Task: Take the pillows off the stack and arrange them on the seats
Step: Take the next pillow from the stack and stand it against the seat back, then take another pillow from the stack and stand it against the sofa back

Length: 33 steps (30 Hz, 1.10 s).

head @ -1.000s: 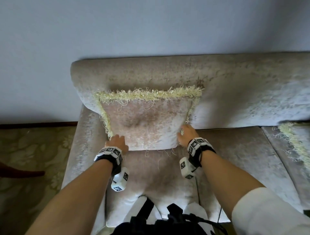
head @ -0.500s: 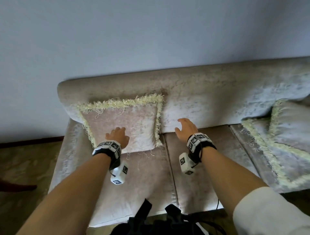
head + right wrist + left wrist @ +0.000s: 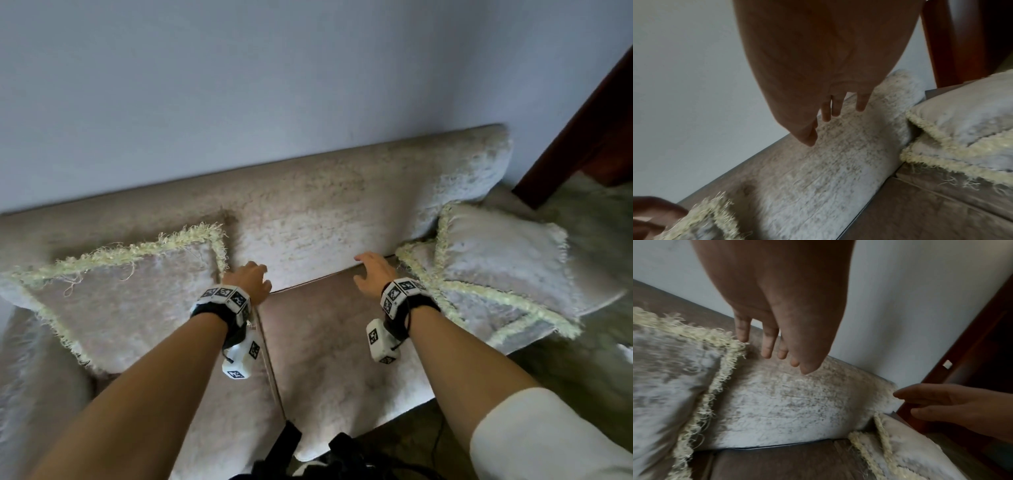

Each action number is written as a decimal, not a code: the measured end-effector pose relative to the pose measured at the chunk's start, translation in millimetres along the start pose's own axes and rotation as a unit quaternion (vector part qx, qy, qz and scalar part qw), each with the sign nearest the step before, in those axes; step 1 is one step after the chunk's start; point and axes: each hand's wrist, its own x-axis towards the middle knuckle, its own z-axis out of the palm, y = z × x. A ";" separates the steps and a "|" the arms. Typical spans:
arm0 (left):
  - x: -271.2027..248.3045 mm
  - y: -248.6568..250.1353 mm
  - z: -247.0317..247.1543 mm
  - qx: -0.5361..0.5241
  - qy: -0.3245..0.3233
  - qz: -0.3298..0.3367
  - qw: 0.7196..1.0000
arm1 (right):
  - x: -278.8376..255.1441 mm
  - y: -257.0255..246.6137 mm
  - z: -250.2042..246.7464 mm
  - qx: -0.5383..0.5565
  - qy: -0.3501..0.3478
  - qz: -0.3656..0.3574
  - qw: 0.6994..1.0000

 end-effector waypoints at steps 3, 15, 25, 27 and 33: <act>12.4 24.7 -3.5 0.024 -0.008 0.037 0.999 | -15.0 20.6 -9.2 0.007 0.015 0.036 0.999; 43.9 124.3 7.6 0.062 -0.024 0.273 0.960 | -130.6 80.8 -23.1 0.044 0.077 0.243 0.966; 13.4 225.8 14.1 0.096 -0.061 0.408 0.906 | -239.2 141.3 -12.0 0.099 0.140 0.380 0.909; 10.1 244.6 13.5 0.105 -0.074 0.416 0.900 | -252.1 156.4 -10.7 0.108 0.153 0.387 0.903; -7.6 308.5 9.3 0.109 -0.061 0.437 0.891 | -286.7 201.1 -22.2 0.127 0.203 0.379 0.894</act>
